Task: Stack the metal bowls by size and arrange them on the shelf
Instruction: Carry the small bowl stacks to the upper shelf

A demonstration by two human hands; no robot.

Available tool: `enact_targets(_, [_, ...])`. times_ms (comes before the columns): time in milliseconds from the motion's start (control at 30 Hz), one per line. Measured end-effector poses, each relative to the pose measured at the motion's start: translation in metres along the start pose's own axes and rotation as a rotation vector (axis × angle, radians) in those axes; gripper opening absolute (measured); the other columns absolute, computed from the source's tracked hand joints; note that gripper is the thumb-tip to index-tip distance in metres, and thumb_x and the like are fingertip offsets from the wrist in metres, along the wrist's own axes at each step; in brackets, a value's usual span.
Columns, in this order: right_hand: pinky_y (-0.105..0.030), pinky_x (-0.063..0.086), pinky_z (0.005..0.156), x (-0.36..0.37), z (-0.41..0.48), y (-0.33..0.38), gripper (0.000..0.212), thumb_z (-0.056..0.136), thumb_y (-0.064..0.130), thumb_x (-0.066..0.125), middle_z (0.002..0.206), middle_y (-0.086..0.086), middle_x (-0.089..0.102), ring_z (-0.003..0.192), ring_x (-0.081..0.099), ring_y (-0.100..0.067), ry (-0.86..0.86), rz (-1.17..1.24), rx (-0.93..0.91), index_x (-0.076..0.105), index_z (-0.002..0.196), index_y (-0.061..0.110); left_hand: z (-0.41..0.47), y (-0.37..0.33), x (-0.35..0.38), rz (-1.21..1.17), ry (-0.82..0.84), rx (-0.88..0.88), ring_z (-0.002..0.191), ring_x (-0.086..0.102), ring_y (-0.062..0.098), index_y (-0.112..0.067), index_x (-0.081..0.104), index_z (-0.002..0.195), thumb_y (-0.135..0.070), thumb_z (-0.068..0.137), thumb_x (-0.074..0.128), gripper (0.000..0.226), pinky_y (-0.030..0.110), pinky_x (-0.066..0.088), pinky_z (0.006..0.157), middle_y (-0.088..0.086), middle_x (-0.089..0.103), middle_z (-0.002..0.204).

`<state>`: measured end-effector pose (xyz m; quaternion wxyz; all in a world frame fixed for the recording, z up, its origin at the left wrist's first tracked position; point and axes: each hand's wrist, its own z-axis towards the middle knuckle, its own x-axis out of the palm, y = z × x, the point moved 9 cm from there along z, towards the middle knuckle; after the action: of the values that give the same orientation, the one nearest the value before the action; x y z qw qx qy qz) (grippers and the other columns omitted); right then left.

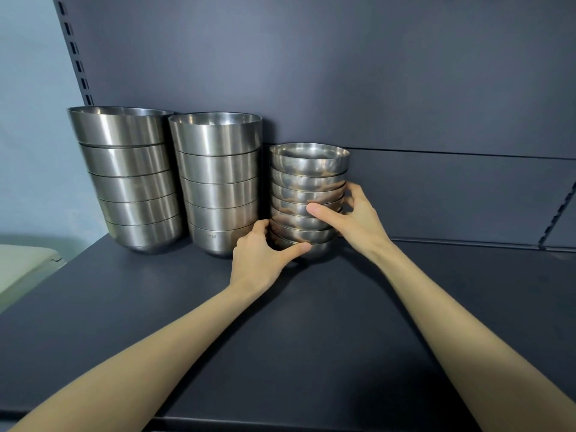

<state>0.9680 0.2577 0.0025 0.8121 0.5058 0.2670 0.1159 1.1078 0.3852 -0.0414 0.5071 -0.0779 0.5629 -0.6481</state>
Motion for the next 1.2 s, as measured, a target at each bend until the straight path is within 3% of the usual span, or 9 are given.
enact_targets(233, [-0.031,0.05,0.097,0.002,0.003,0.0,0.071,0.068,0.048,0.081,0.11,0.019,0.063,0.106,0.059,0.0,-0.008,-0.012,0.007,0.044,0.127,0.032,0.001,-0.002,0.002,0.032,0.021,-0.007,0.123,0.052,0.02,-0.012,0.042,0.14,-0.054,0.066,0.078,0.092,0.027,0.04,0.097,0.003,0.06,0.129])
enact_targets(367, [-0.032,0.05,0.098,0.002,0.004,0.0,0.08,0.066,0.051,0.081,0.113,0.016,0.063,0.108,0.059,-0.002,-0.015,-0.012,0.01,0.044,0.133,0.028,0.001,-0.001,0.003,0.068,0.04,-0.008,0.127,0.048,0.023,-0.012,0.037,0.143,-0.058,0.067,0.075,0.097,0.033,0.039,0.102,0.005,0.057,0.133])
enact_targets(667, [-0.021,0.047,0.09,0.003,0.002,0.002,0.08,0.069,0.049,0.08,0.109,0.021,0.06,0.105,0.057,0.003,0.013,-0.021,0.036,0.041,0.135,0.028,0.0,-0.003,0.004,0.118,0.07,-0.009,0.128,0.047,0.024,-0.01,0.034,0.145,-0.061,0.07,0.071,0.099,0.036,0.041,0.103,0.006,0.057,0.134])
enact_targets(867, [-0.018,0.041,0.086,0.001,-0.001,0.006,0.081,0.07,0.049,0.079,0.105,0.026,0.055,0.102,0.053,0.004,0.041,-0.057,0.061,0.039,0.137,0.027,-0.005,-0.007,-0.001,0.198,0.079,-0.024,0.11,0.058,0.026,-0.014,0.048,0.13,-0.068,0.068,0.066,0.084,0.043,0.048,0.093,0.001,0.067,0.112])
enact_targets(967, [-0.023,0.041,0.095,-0.004,-0.006,0.008,0.084,0.072,0.047,0.078,0.12,0.014,0.057,0.116,0.053,-0.007,0.058,-0.088,0.066,0.037,0.141,0.023,-0.012,-0.014,-0.004,0.232,0.079,-0.012,0.108,0.058,0.026,-0.014,0.05,0.123,-0.06,0.074,0.067,0.069,0.042,0.047,0.092,0.002,0.065,0.113])
enact_targets(1067, [-0.031,0.037,0.107,-0.013,-0.013,0.012,0.091,0.075,0.047,0.077,0.144,0.0,0.045,0.133,0.043,-0.016,0.066,-0.143,0.069,0.03,0.148,0.021,-0.018,-0.023,-0.011,0.272,0.069,0.008,0.106,0.058,0.025,-0.013,0.052,0.122,-0.053,0.078,0.067,0.061,0.041,0.047,0.092,0.002,0.063,0.115])
enact_targets(1200, [-0.035,0.038,0.107,-0.035,-0.028,0.026,0.078,0.081,0.039,0.074,0.149,-0.004,0.04,0.134,0.043,-0.021,0.05,-0.277,0.042,0.035,0.146,0.02,-0.026,-0.049,-0.023,0.335,0.073,0.112,0.109,0.058,0.025,-0.016,0.054,0.121,-0.048,0.08,0.067,0.054,0.043,0.048,0.092,0.005,0.06,0.12])
